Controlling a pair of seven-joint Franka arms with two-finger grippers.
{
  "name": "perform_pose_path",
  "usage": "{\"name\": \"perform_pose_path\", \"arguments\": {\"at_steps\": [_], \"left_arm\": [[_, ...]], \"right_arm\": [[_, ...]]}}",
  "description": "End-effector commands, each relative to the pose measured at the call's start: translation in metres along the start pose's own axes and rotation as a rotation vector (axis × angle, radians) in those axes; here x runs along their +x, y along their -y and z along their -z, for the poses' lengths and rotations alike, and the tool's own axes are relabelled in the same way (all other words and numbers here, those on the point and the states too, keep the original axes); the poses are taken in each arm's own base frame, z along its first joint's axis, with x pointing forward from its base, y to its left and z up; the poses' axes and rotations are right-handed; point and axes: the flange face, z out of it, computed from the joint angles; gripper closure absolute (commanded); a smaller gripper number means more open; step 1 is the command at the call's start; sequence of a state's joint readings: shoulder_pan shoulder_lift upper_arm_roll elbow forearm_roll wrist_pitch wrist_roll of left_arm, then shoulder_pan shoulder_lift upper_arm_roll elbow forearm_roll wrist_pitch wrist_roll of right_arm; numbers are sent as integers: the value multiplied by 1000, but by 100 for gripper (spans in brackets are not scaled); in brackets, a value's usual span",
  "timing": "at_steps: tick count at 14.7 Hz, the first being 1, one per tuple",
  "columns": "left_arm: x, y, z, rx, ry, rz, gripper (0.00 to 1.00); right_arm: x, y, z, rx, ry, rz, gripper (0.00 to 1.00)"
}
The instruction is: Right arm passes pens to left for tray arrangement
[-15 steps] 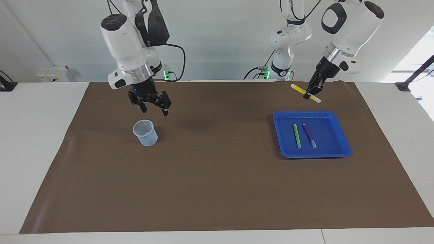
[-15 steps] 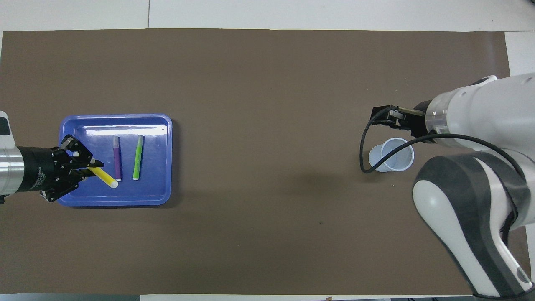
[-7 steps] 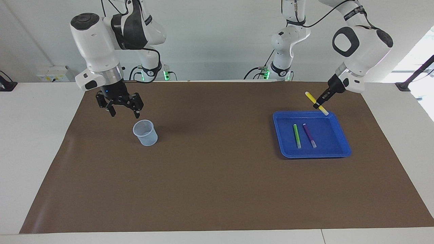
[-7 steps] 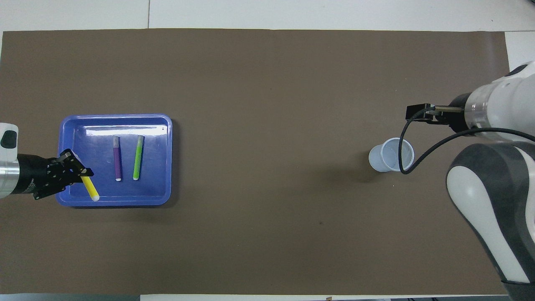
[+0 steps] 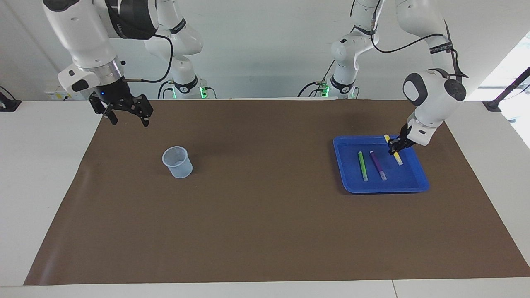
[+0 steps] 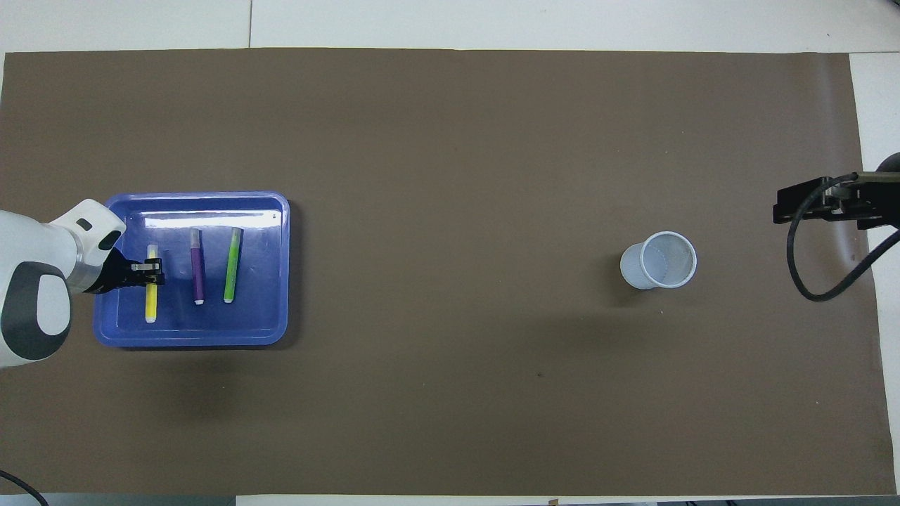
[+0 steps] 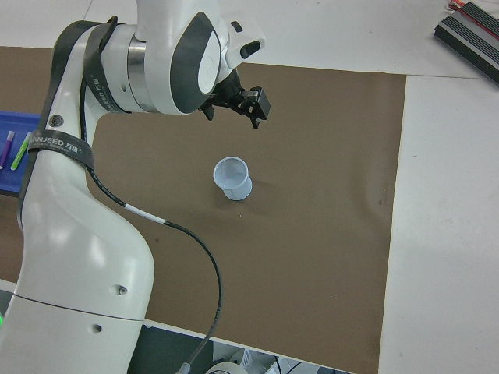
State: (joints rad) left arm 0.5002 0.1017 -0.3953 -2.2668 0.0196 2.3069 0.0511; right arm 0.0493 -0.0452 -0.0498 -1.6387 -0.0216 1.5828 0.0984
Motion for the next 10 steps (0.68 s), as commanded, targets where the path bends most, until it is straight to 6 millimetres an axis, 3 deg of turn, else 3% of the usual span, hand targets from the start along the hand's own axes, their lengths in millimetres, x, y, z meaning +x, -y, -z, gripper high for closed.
{"name": "perform_pose_path", "arguments": {"at_steps": [1,2,3,4,8,10], "left_arm": [[7,2,-1,16,-18,-42,100],[7,2,-1,16,-18,-47,100],[7,2,-2,16,-16,-45,62],[7,1,-1,16,-13,-47,1],[13,-2,8,17,-12,-47,0],[19,-6,22,19,-10,-50,0]], "right_arm": [[4,1,-5,-5,29,18,0],[3,1,-6,-1,31,18,0],[2,0,-7,-1,35,19,0],[1,1,-8,-1,38,24,0],[1,9,-7,-8,27,35,0],[3,13,-7,-15,24,44,0]]}}
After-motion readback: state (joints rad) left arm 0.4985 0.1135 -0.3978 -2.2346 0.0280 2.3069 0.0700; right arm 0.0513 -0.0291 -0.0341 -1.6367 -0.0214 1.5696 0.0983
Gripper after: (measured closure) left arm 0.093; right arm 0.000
